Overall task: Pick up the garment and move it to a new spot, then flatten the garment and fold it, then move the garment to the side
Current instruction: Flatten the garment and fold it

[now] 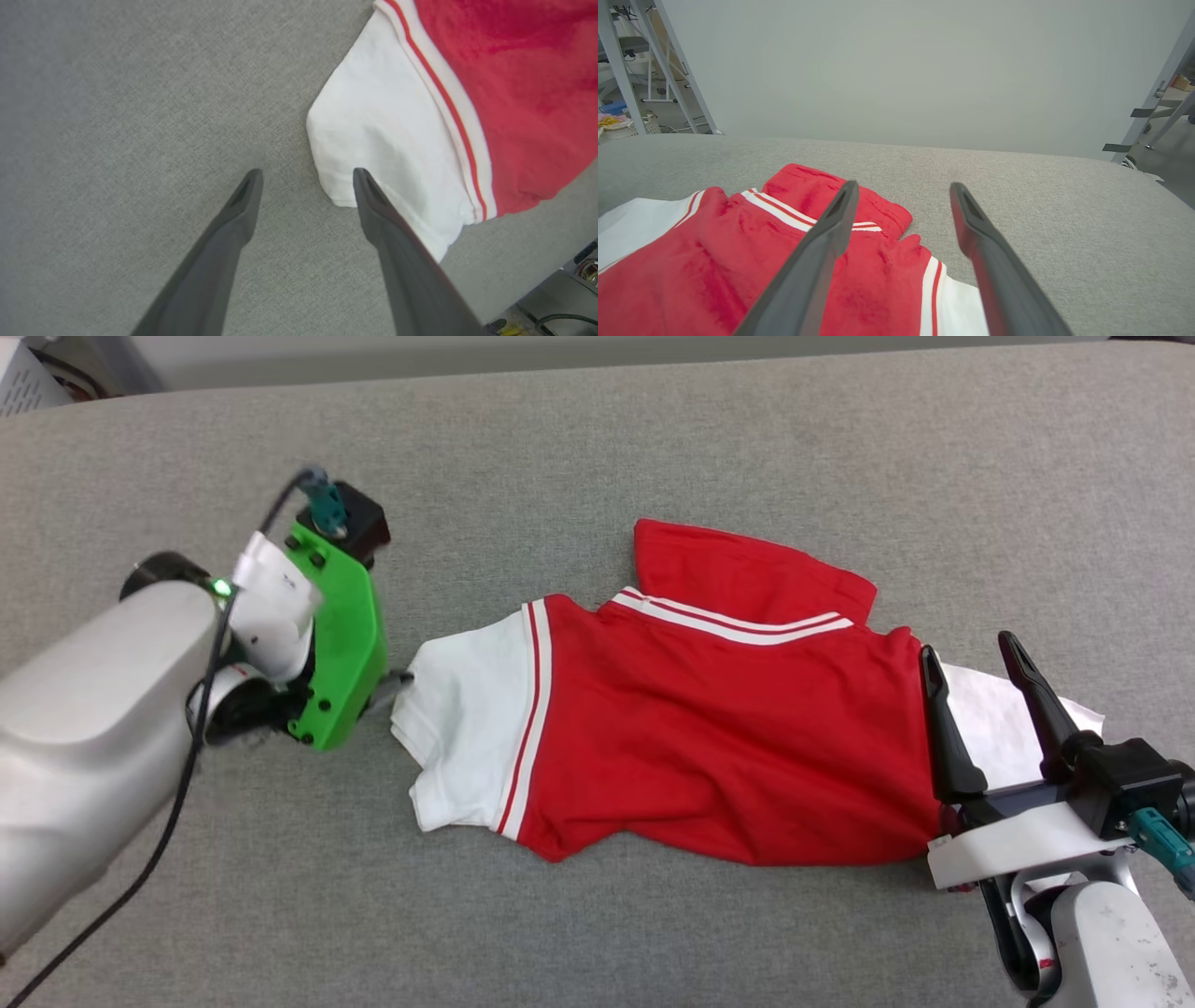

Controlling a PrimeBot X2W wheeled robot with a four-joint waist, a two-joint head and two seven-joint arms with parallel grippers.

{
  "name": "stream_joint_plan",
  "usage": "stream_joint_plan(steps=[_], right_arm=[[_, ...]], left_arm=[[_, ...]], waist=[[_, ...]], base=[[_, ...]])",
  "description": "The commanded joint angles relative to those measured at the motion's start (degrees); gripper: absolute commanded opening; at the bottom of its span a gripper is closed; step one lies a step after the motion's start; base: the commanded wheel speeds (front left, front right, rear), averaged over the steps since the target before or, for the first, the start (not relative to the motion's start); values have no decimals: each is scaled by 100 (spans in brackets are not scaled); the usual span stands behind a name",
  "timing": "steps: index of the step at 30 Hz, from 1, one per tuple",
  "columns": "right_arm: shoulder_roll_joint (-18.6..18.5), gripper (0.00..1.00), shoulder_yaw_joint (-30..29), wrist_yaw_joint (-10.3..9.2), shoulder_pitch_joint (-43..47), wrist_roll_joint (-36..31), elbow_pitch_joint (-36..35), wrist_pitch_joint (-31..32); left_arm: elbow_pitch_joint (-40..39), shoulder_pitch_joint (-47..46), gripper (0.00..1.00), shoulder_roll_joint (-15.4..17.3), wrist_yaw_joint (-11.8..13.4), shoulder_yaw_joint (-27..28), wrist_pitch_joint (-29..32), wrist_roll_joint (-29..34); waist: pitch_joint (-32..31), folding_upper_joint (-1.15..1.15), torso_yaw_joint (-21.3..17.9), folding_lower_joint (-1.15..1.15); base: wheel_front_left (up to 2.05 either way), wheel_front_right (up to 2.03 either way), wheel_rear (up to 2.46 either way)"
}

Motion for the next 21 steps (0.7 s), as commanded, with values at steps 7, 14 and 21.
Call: stream_joint_plan(steps=[7, 14, 21], right_arm=[[-7, 100, 23, -3, -172, -15, -78, -35], [27, 100, 36, -3, -252, -18, -77, -35], [-103, 100, -81, -3, -299, -83, -62, -35]], left_arm=[[9, 402, 100, -45, -15, -81, 142, 249], [30, 803, 67, -116, -15, -102, 389, 548], [132, 817, 0, -92, -15, 88, -721, 613]], waist=[[289, 0, -193, 0], [402, 0, -267, 0], [157, 0, -203, 0]], base=[[0, 0, 0], [0, 0, 0], [0, 0, 0]])
